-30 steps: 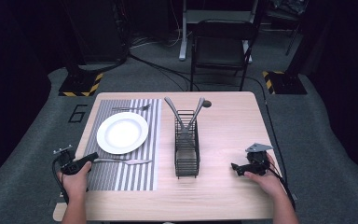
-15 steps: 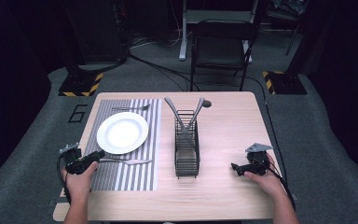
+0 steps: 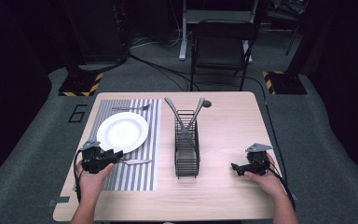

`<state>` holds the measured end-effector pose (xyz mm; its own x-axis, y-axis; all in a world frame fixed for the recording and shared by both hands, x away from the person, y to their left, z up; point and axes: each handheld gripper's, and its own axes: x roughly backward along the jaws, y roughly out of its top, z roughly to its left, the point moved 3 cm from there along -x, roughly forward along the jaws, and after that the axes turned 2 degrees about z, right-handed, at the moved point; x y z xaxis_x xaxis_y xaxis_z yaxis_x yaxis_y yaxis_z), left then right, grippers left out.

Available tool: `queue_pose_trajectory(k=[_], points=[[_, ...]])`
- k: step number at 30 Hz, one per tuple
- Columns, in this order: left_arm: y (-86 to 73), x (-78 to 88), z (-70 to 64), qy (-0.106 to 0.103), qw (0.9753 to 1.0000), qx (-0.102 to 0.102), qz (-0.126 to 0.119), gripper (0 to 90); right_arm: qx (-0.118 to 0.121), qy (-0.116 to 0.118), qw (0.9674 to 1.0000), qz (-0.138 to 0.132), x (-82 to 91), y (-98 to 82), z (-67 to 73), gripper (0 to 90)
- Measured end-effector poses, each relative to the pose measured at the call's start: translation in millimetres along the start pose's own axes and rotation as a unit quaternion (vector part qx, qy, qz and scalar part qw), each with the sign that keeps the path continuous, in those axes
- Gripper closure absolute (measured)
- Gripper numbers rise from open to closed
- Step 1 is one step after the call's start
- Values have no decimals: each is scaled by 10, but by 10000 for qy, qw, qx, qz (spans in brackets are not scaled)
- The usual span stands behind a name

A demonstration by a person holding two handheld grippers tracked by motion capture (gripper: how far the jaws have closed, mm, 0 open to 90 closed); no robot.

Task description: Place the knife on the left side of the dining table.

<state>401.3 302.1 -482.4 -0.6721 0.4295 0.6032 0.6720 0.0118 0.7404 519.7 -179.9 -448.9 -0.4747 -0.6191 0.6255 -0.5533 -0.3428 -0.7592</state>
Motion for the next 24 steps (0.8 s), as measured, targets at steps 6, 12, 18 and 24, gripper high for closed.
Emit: queue_pose_trajectory(k=[6, 12, 18, 24], points=[[-34, -48, -118, -201, 9984, -487, 190, 475, 6, -10, 10000, -4, 0, 0, -1, 0], [-129, -91, -162, -255, 9972, -630, 308, 465, 7, -15, 10000, -9, 0, 0, -2, 0], [-243, -161, -228, -376, 9955, -777, 388, 465, 13, -23, 10000, -10, 1, 0, -3, 0], [-357, -275, -274, -490, 9931, -894, 571, 463, 5, -13, 10000, -9, 0, 0, -1, 0]])
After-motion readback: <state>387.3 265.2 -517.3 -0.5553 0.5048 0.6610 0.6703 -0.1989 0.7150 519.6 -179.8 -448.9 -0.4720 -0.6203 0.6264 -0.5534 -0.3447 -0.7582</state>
